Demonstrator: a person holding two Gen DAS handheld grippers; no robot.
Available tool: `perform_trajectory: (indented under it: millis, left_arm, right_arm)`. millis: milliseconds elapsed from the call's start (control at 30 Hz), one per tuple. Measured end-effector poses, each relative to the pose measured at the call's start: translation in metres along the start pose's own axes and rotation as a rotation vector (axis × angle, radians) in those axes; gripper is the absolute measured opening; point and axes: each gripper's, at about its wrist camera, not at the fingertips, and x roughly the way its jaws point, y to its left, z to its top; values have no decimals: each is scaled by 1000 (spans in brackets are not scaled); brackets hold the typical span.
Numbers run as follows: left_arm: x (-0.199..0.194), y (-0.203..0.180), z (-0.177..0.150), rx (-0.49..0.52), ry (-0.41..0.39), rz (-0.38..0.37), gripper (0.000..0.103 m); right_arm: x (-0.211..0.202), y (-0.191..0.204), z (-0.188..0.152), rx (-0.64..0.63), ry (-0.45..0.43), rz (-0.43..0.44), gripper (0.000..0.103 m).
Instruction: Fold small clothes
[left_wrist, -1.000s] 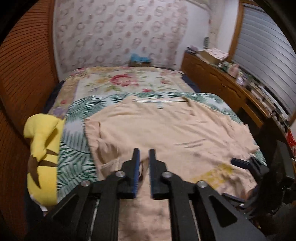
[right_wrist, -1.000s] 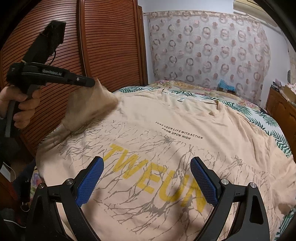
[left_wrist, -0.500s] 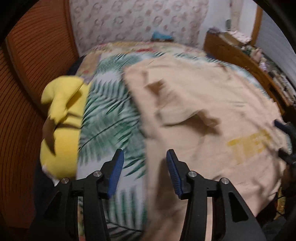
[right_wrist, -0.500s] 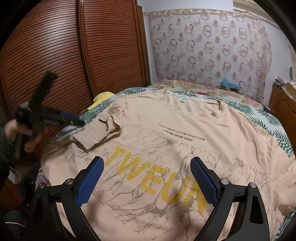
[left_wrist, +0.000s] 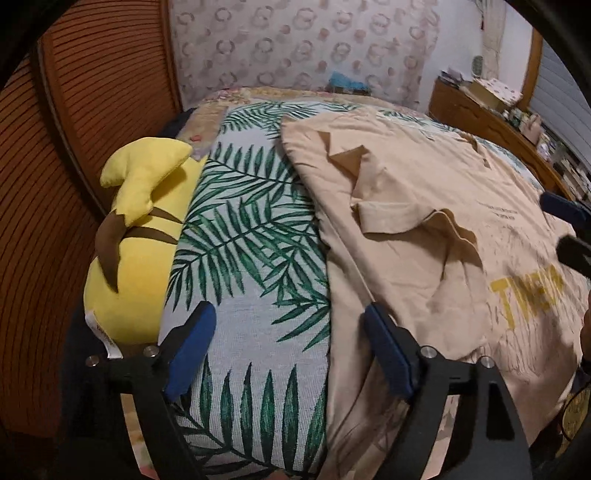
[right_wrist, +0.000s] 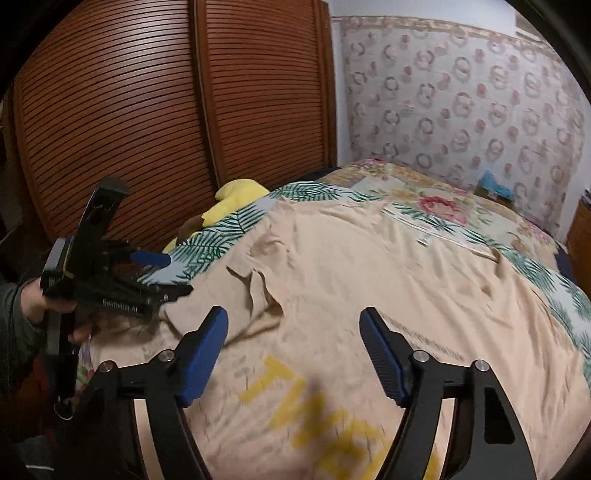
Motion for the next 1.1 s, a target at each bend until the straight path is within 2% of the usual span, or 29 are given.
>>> perform_trajectory:
  millis: [333,433,567,700,767,833,933,1033,1100]
  left_arm:
    - [-8,3,-16,-97,-64,73,88]
    - [-13,9,-20,-147,-82,56,88]
    - [-29,25,-13,-227,-178,50,88]
    - [-49,40,18,-258,-302,71,88]
    - [-54,44,34,-246,-347,78,88]
    - [-55,48,50,-234,-372,92,88]
    - [-52,53,70,-221,-394,100,88]
    - [-41,56,85,-191,-389,69,88]
    - [-35,52,90,-150,-380,28,88]
  right_arm:
    - [71,12,27,-86,82,67,73]
    - [94,12,31,-94,137,91,73]
    - [115,16,37,-123,196,78,73]
    - [127,22,39,-168,225,56,71]
    - [128,24,41,-181,224,54,63]
    - [133,27,43,-184,219,59,44]
    - [135,26,47,-185,220,55,25]
    - [136,22,49,-179,214,34,14]
    - [133,12,47,-137,201,0,13]
